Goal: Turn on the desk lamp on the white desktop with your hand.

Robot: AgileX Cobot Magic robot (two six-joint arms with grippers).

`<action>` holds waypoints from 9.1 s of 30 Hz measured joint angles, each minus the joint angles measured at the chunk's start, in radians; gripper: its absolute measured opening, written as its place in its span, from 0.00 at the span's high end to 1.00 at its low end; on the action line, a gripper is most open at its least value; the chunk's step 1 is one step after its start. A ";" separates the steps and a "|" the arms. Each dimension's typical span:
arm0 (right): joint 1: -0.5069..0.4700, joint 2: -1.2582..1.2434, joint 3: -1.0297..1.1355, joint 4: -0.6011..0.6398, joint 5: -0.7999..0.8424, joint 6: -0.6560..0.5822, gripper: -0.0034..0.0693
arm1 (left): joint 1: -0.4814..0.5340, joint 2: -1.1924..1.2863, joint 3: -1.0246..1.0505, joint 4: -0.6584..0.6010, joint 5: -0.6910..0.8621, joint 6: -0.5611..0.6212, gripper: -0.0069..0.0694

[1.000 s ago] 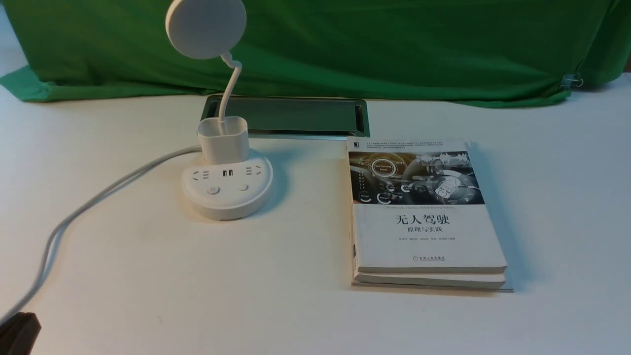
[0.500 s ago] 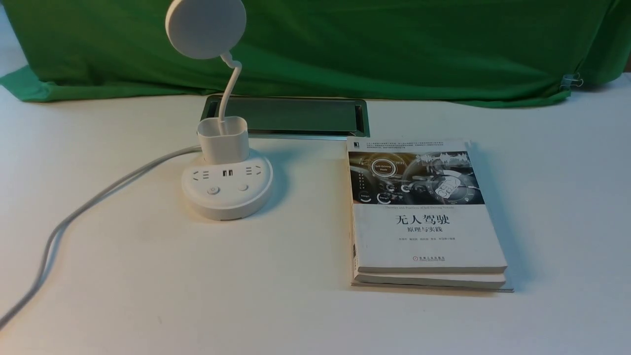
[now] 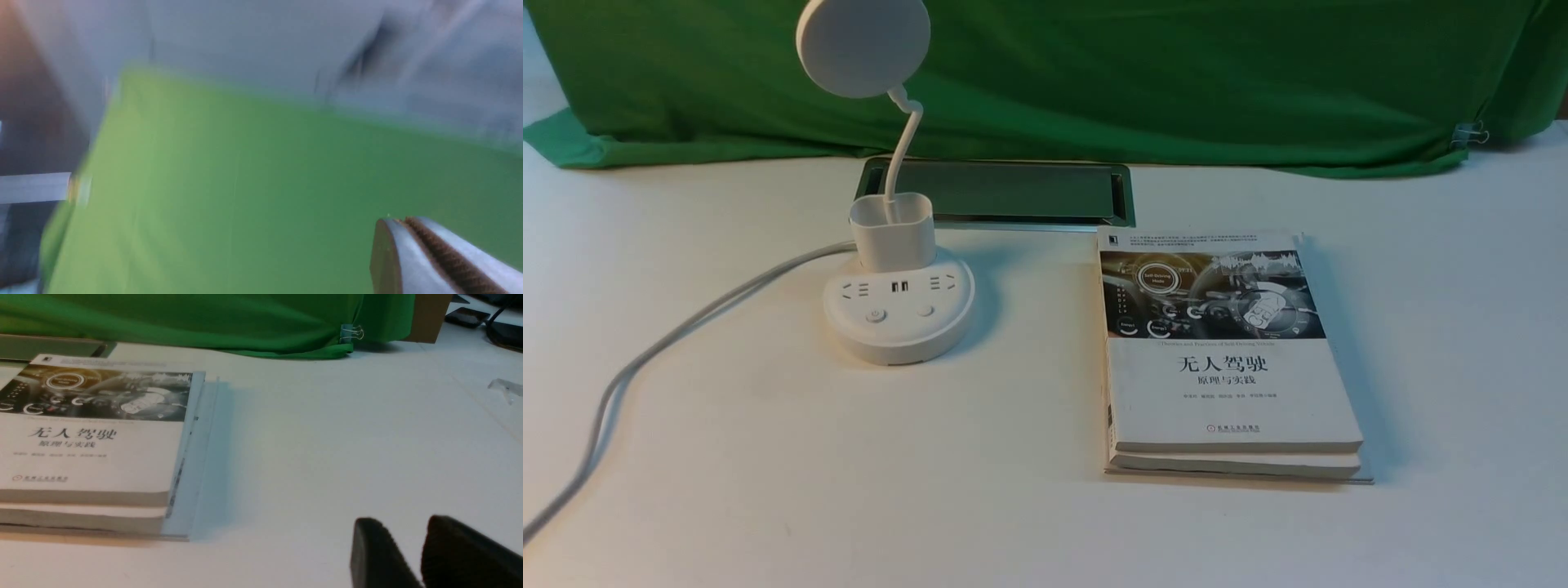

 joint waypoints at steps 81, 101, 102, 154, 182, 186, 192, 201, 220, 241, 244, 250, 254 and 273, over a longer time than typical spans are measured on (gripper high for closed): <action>0.000 0.000 0.000 0.000 -0.001 0.000 0.63 | -0.276 1.822 -0.777 0.235 0.539 -0.265 0.91; 0.000 0.000 0.000 0.000 -0.001 0.000 0.63 | -0.279 1.818 -0.767 0.373 0.461 -0.382 0.91; 0.000 0.000 0.000 0.000 0.000 0.000 0.63 | -0.279 1.821 -0.767 0.375 0.457 -0.394 0.91; 0.000 0.000 0.000 0.000 -0.001 0.000 0.63 | -0.279 1.781 -0.772 0.371 0.523 -0.410 0.91; 0.000 0.000 0.000 0.000 -0.001 0.000 0.63 | -0.279 1.788 -0.703 0.371 0.413 -0.437 0.91; 0.000 0.000 0.000 0.000 -0.001 0.000 0.63 | -0.279 1.699 -0.687 0.317 0.504 -0.427 0.91; 0.000 0.000 0.000 0.000 -0.001 0.000 0.63 | -0.279 1.512 -0.571 0.098 0.578 -0.239 0.91; 0.000 0.000 0.000 0.000 -0.001 0.000 0.63 | -0.279 0.911 -0.157 -0.258 0.457 0.101 0.91; 0.000 0.000 0.000 0.000 -0.001 0.000 0.63 | -0.279 0.128 0.337 -0.157 0.272 0.130 0.91; 0.000 0.000 0.000 0.000 -0.001 0.000 0.63 | 0.060 -0.141 0.472 0.126 0.084 0.020 0.91; 0.000 0.000 0.000 0.000 -0.001 0.000 0.63 | 0.066 -0.141 0.472 0.097 0.262 0.003 0.91; 0.000 0.000 0.000 0.000 -0.001 0.000 0.63 | 0.068 -0.141 0.473 0.043 0.474 0.033 0.91; 0.000 0.000 0.000 0.000 -0.001 0.000 0.63 | 0.068 -0.141 0.473 0.031 0.482 0.040 0.91; 0.000 0.000 0.000 0.000 -0.001 0.000 0.63 | 0.068 -0.144 0.473 0.028 0.485 0.070 0.91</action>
